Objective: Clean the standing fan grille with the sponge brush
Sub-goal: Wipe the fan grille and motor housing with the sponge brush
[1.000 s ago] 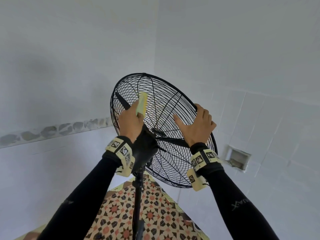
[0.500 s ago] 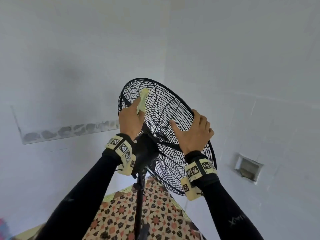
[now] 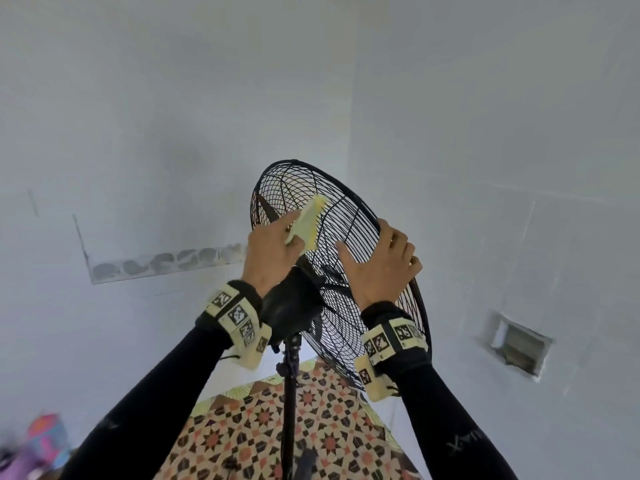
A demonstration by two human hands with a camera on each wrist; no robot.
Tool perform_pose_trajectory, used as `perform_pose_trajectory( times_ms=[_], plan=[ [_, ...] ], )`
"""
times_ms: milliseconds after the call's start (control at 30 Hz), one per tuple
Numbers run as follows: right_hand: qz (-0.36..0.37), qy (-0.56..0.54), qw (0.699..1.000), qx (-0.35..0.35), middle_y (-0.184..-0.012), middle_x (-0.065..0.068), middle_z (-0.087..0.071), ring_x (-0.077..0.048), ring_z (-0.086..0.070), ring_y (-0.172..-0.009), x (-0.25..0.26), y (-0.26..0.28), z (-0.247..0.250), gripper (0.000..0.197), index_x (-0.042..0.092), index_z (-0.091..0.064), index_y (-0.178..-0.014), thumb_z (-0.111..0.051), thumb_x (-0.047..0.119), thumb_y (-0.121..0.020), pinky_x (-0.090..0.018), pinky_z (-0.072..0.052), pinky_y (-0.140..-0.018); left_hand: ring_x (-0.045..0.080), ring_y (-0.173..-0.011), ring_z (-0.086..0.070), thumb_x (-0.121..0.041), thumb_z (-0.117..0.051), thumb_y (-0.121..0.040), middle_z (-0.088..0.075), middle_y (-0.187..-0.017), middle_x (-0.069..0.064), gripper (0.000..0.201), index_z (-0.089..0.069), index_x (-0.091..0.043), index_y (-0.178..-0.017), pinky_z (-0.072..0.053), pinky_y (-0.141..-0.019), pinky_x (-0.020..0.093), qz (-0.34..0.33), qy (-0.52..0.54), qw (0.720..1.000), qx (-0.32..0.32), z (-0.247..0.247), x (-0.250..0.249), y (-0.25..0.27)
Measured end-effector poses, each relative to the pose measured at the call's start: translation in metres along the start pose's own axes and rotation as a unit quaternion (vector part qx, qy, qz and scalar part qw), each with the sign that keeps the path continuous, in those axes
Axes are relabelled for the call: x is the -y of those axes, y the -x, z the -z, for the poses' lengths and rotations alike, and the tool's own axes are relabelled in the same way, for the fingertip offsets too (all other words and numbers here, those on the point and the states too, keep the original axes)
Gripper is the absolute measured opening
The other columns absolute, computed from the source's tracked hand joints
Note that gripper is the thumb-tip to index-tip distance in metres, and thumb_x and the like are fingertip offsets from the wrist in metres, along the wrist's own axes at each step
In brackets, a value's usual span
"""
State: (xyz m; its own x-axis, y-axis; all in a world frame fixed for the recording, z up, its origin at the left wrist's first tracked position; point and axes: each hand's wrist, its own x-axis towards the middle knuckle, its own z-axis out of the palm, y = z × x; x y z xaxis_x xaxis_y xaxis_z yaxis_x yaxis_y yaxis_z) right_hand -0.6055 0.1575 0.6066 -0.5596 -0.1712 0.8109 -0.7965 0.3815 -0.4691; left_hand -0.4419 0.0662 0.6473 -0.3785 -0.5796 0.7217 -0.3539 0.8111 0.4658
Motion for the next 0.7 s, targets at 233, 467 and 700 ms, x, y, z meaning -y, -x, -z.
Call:
perform_pose_trajectory(
  times_ms=[233, 467, 700],
  plan=[
    [0.011, -0.013, 1.0, 0.005, -0.13, -0.007, -0.058, -0.028, -0.052, -0.114, 0.011, 0.002, -0.001, 0.078, 0.022, -0.051, -0.137, -0.062, 0.074, -0.079, -0.048, -0.038, -0.092, 0.036, -0.087, -0.072, -0.012, -0.058, -0.101, -0.075, -0.112, 0.02, 0.047, -0.055, -0.013, -0.147, -0.055, -0.086, 0.037, 0.055, -0.083, 0.992, -0.079, 0.033, 0.012, -0.044],
    [-0.001, -0.009, 1.0, -0.002, -0.129, -0.008, -0.057, -0.028, -0.05, -0.113, 0.004, 0.001, -0.001, 0.077, 0.021, -0.05, -0.137, -0.062, 0.072, -0.08, -0.048, -0.037, -0.092, 0.026, -0.078, -0.067, -0.015, -0.066, -0.095, -0.075, -0.114, 0.016, 0.053, -0.057, -0.017, -0.147, -0.05, -0.08, 0.026, -0.029, -0.069, 0.997, 0.03, 0.026, -0.008, -0.035],
    [0.009, -0.005, 1.0, 0.009, -0.13, -0.007, -0.057, -0.028, -0.05, -0.115, 0.013, 0.002, -0.001, 0.077, 0.022, -0.049, -0.138, -0.06, 0.072, -0.08, -0.048, -0.035, -0.095, 0.039, -0.114, -0.063, -0.016, -0.058, -0.099, -0.07, -0.129, 0.016, 0.053, -0.052, -0.022, -0.152, -0.047, -0.1, 0.045, 0.053, -0.172, 0.983, -0.018, 0.049, 0.006, -0.08]
  ],
)
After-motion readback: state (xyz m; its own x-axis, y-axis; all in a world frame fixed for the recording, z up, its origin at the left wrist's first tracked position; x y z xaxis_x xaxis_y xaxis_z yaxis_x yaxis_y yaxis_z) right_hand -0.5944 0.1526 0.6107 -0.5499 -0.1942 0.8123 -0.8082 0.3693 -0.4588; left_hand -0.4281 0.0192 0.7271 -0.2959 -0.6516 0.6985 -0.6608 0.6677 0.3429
